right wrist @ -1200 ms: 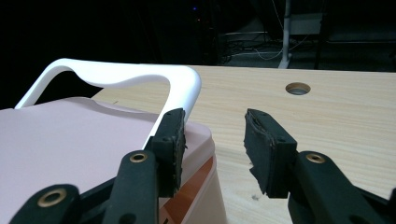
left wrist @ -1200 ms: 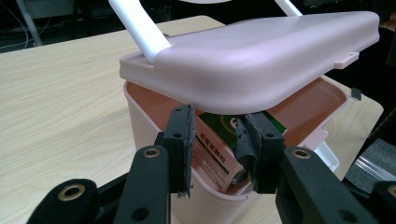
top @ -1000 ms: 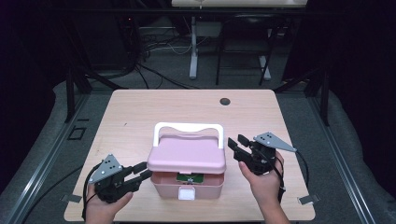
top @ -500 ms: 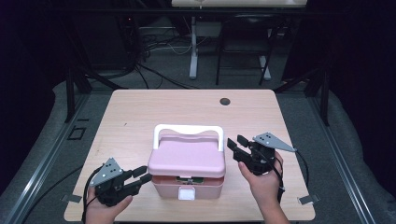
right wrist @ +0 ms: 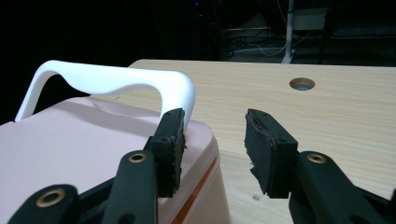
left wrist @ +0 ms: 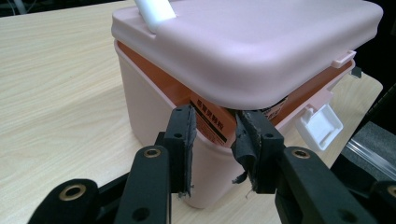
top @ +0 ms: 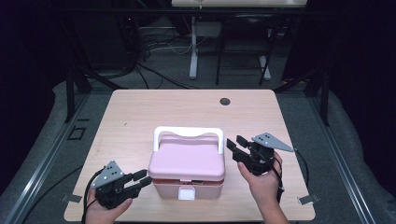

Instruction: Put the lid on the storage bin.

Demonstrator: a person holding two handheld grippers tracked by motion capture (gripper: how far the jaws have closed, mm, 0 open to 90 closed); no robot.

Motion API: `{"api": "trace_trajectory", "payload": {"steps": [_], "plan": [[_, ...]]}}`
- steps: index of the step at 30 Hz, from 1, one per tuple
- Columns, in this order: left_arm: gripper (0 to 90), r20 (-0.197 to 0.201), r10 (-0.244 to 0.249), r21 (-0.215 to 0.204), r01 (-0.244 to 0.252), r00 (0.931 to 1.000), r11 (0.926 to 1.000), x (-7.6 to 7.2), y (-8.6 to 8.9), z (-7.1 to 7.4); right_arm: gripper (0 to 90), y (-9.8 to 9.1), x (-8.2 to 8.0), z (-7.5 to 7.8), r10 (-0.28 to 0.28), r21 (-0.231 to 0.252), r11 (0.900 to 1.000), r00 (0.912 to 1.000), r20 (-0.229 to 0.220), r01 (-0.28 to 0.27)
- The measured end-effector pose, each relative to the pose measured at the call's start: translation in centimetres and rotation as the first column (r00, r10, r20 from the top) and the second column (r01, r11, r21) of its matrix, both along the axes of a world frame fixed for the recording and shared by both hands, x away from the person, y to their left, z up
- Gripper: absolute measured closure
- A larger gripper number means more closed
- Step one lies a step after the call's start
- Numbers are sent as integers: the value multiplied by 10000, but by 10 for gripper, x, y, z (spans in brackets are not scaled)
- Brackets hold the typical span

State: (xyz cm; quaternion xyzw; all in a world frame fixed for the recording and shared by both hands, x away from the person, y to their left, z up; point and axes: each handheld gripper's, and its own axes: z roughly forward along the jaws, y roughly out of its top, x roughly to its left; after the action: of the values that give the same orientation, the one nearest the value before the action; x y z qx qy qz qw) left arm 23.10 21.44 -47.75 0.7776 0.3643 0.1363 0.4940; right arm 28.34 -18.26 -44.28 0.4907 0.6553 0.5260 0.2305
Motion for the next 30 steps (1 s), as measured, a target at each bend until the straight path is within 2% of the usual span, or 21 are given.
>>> {"api": "trace_trajectory", "payload": {"steps": [6, 30], "plan": [[674, -111, -36, 149, 38, 9999, 9999, 0, 1, -2, 570, -1, 0, 0, -15, -4, 10000, 10000, 13, 15], [672, -435, -83, 172, 91, 9990, 9998, -5, 3, -17, 565, 1, 1, -3, 20, -55, 10000, 10000, -70, -20]]}}
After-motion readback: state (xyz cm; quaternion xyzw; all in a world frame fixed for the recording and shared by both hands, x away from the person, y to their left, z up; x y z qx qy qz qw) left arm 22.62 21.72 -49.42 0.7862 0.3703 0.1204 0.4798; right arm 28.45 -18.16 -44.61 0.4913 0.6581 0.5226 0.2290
